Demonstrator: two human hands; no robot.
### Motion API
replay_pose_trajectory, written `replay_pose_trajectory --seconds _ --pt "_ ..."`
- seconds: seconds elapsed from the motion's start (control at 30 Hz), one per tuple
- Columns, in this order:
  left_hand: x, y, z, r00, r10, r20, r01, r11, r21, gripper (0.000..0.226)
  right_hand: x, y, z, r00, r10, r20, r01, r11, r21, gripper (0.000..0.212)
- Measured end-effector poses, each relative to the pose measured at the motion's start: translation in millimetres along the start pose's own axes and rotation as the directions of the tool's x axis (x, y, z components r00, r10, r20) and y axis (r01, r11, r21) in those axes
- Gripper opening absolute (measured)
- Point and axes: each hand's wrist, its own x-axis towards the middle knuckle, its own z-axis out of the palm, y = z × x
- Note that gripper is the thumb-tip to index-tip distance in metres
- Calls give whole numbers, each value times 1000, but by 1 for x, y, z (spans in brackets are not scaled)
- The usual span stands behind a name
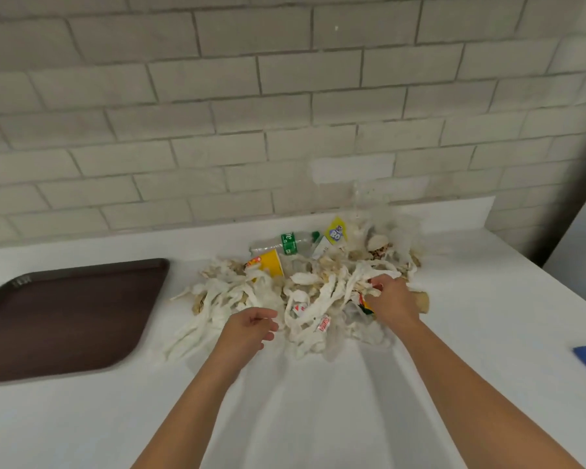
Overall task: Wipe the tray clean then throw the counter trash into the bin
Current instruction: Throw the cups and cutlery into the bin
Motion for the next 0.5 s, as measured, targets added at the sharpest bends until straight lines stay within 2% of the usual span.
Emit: replay_pose_trajectory --seconds 0.1,0.2,0.3,0.4,0.5 --pt "29 -2 -3 998 42 -37 -41 998 40 25 15 1 13 999 22 37 -16 986 -166 55" --pt "51 3 0 993 110 -36 -106 991 87 27 19 5 20 1000 18 5 -16 970 -242 58" --pt "66 11 11 972 233 -13 -228 963 145 28 16 10 20 999 42 -6 -43 990 -133 54" --pt "73 20 30 922 382 56 -384 895 228 22 11 10 9 998 48 -31 -49 999 -15 52" --pt "79 28 57 882 448 149 -472 836 280 17 7 12 -11 997 22 -76 -23 1000 -18 49"
